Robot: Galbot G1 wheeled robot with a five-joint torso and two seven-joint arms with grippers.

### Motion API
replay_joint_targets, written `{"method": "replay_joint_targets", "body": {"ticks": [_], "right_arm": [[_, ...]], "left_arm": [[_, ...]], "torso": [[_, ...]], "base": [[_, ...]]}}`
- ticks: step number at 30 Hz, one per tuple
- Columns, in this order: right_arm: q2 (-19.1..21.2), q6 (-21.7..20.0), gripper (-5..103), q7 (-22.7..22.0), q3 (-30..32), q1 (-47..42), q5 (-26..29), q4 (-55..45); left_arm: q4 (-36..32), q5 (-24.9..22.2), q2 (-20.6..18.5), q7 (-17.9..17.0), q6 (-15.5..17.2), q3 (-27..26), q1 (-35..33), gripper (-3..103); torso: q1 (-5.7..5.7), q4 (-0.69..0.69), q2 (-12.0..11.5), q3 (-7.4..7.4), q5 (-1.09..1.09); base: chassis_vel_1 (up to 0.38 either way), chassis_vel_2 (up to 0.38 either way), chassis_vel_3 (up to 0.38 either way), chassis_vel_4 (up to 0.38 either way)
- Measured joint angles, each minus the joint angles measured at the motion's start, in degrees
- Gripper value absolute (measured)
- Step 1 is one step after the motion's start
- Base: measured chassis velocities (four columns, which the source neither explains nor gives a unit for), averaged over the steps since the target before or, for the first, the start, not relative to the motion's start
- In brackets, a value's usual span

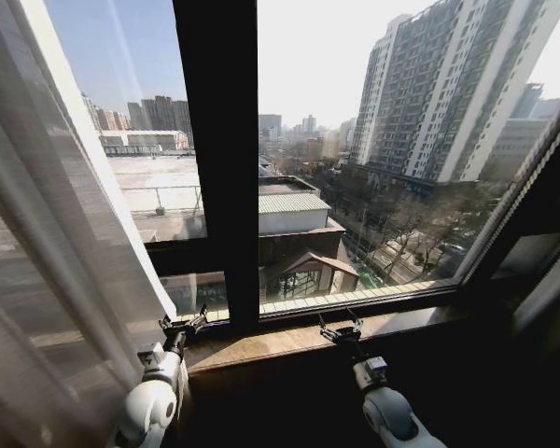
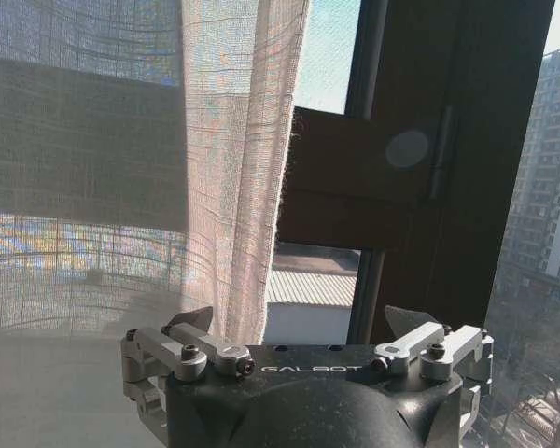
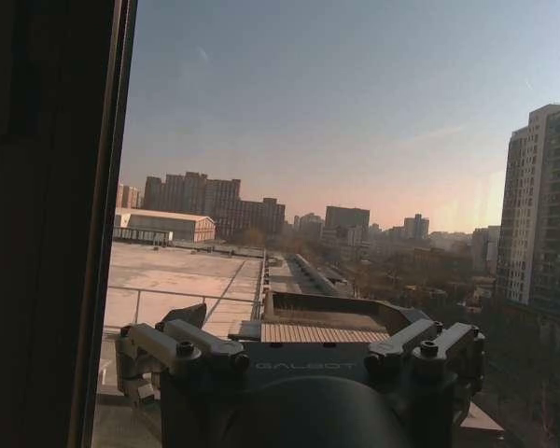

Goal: Open the curtains by pulling them apart, changing their state from closed to fully open.

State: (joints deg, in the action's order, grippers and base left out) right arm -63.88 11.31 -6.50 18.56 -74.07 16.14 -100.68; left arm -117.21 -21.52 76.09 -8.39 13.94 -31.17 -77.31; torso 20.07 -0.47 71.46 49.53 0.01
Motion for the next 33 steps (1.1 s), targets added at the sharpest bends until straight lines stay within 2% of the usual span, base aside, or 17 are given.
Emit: {"method": "replay_joint_targets", "body": {"ticks": [3, 5, 6, 7, 8, 9, 10, 11, 15, 16, 19, 23, 28, 33], "right_arm": [[0.00, 0.00, 100, 0.00, 0.00, 0.00, 0.00, 0.00], [0.00, 0.00, 100, 0.00, 0.01, 0.00, 0.00, 0.00], [0.00, 0.00, 100, 0.00, 0.01, 0.00, 0.00, 0.00], [0.00, 0.00, 100, 0.00, 0.00, 0.00, 0.00, 0.00], [0.00, 0.00, 100, 0.00, 0.00, 0.00, 0.00, 0.00], [0.00, 0.00, 100, 0.00, 0.00, 0.00, 0.00, 0.00], [0.00, 0.00, 100, 0.01, 0.00, 0.00, 0.00, -0.01], [0.00, 0.00, 100, 0.01, 0.00, 0.00, 0.00, -0.01], [0.00, 0.00, 100, 0.00, 0.00, 0.00, 0.00, 0.00], [0.00, 0.00, 100, 0.00, 0.00, 0.00, 0.00, 0.00], [0.00, 0.00, 100, 0.00, 0.00, 0.00, 0.00, 0.00], [-0.01, 0.00, 100, 0.00, 0.00, 0.00, 0.00, 0.00], [-0.01, 0.00, 100, 0.00, 0.00, 0.00, 0.00, 0.00], [-0.01, 0.00, 100, 0.00, 0.00, 0.00, 0.00, 0.00]], "left_arm": [[0.15, 0.47, -0.76, 0.01, 0.01, -0.51, 0.23, 100], [2.32, 2.58, -3.94, 0.59, -1.81, -4.33, 0.88, 100], [2.32, 2.58, -3.94, 0.59, -1.81, -4.33, 0.88, 100], [3.25, 3.65, -5.70, 0.75, -2.89, -6.45, 1.21, 100], [3.69, 4.62, -6.58, 0.83, -4.31, -7.79, 1.05, 100], [4.03, 5.43, -6.58, 0.87, -5.73, -8.53, 0.54, 100], [4.12, 5.92, -6.38, 0.87, -6.74, -9.04, 0.26, 100], [4.12, 5.92, -6.38, 0.87, -6.74, -9.04, 0.26, 100], [3.92, 6.92, -4.73, 1.44, -11.41, -12.04, -2.68, 100], [3.92, 6.92, -4.73, 1.44, -11.41, -12.04, -2.68, 100], [3.91, 6.83, -3.87, 1.43, -14.51, -13.80, -5.56, 100], [5.52, 6.26, -3.99, 1.26, -16.89, -15.39, -7.20, 100], [6.78, 5.30, -4.93, 1.05, -17.77, -16.35, -7.96, 100], [6.72, 4.51, -5.17, -0.75, -18.05, -16.78, -8.78, 100]], "torso": [[0.00, 0.00, 0.00, 0.00, 0.00], [0.00, -0.02, 0.00, 0.00, -0.07], [0.00, -0.02, 0.00, 0.00, -0.07], [0.00, -0.01, 0.00, 0.00, 0.07], [0.00, 0.00, 0.00, 0.00, 0.08], [0.00, 0.01, 0.00, 0.00, -0.06], [0.00, 0.02, 0.00, 0.00, -0.08], [0.00, 0.02, 0.00, 0.00, -0.08], [0.00, -0.01, 0.00, 0.00, -0.01], [0.00, -0.01, 0.00, 0.00, -0.01], [0.00, 0.00, 0.00, 0.00, 0.00], [0.00, 0.00, 0.00, -0.01, -0.03], [0.00, 0.00, 0.00, 0.00, -0.01], [0.00, -0.01, 0.00, 0.00, -0.01]], "base": [[0.000, 0.000, 0.000, 0.000], [0.000, 0.000, 0.000, 0.000], [0.000, 0.000, 0.000, 0.000], [0.000, 0.000, 0.000, 0.000], [0.000, 0.000, 0.000, 0.000], [0.000, 0.000, 0.000, 0.000], [0.000, 0.000, 0.000, 0.000], [0.000, 0.000, 0.000, 0.000], [0.000, 0.000, 0.000, 0.000], [0.000, 0.000, 0.000, 0.000], [0.000, 0.000, 0.000, 0.000], [0.000, 0.000, 0.000, 0.000], [0.000, 0.000, 0.000, 0.000], [0.000, 0.000, 0.000, 0.000]]}}
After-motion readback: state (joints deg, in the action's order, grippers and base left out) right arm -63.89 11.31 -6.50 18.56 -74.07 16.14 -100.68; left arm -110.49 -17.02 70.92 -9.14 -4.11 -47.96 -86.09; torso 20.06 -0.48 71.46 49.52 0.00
